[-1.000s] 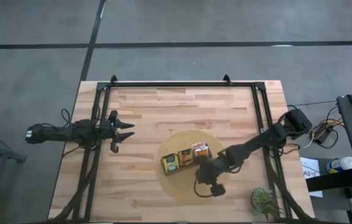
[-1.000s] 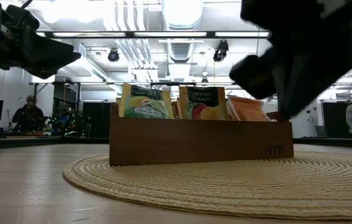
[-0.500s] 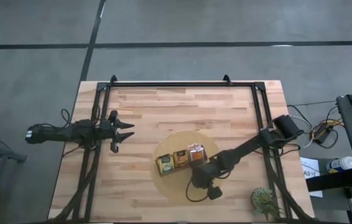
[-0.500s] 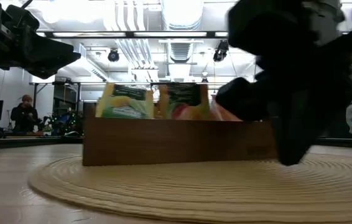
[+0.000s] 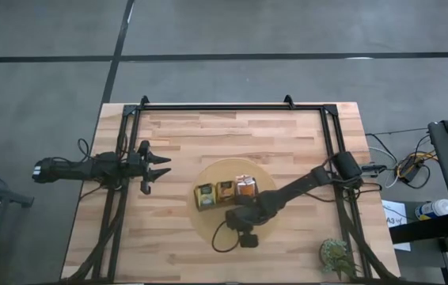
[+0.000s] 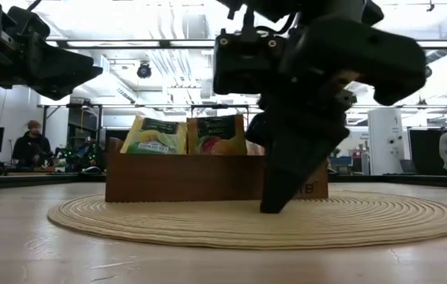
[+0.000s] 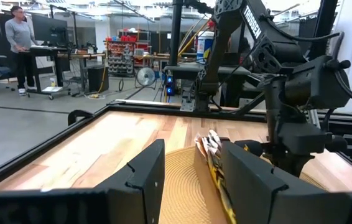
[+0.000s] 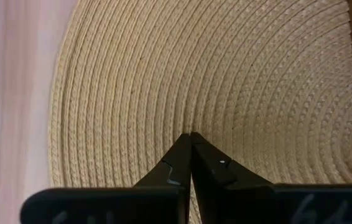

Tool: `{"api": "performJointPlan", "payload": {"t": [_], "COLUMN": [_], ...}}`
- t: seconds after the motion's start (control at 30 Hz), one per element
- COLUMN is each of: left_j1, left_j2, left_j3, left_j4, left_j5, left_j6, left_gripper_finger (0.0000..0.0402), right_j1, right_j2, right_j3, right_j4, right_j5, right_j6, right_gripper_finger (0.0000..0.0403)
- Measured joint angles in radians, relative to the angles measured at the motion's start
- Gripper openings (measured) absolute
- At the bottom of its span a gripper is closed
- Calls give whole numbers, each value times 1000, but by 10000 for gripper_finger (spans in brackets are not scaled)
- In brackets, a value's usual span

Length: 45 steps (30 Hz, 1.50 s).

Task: Pick & Place Tea
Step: Move the brown table mat to the center of the table

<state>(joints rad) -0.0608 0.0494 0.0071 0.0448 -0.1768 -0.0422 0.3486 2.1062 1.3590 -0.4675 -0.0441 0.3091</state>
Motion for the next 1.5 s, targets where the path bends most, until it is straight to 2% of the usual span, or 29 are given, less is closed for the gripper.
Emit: {"api": "performJointPlan", "payload": {"t": [0.47,0.83,1.1,1.27,1.5], "left_j1": [0,0,0,0,0], "left_j2": [0,0,0,0,0], "left_j3": [0,0,0,0,0], "left_j4": [0,0,0,0,0], "left_j5": [0,0,0,0,0], "left_j6": [0,0,0,0,0], "left_gripper_finger": [153,153,153,153,153], "right_j1": [-17,-53,-62,-68,-61], "right_j2": [-6,-5,-5,-4,-20], "right_j3": [8,6,6,6,6], "right_j4": [-44,-44,-45,-46,-45], "right_j5": [201,286,304,350,357], "right_j6": [83,313,372,348,185], "right_gripper_finger": [8,8,8,8,8]}}
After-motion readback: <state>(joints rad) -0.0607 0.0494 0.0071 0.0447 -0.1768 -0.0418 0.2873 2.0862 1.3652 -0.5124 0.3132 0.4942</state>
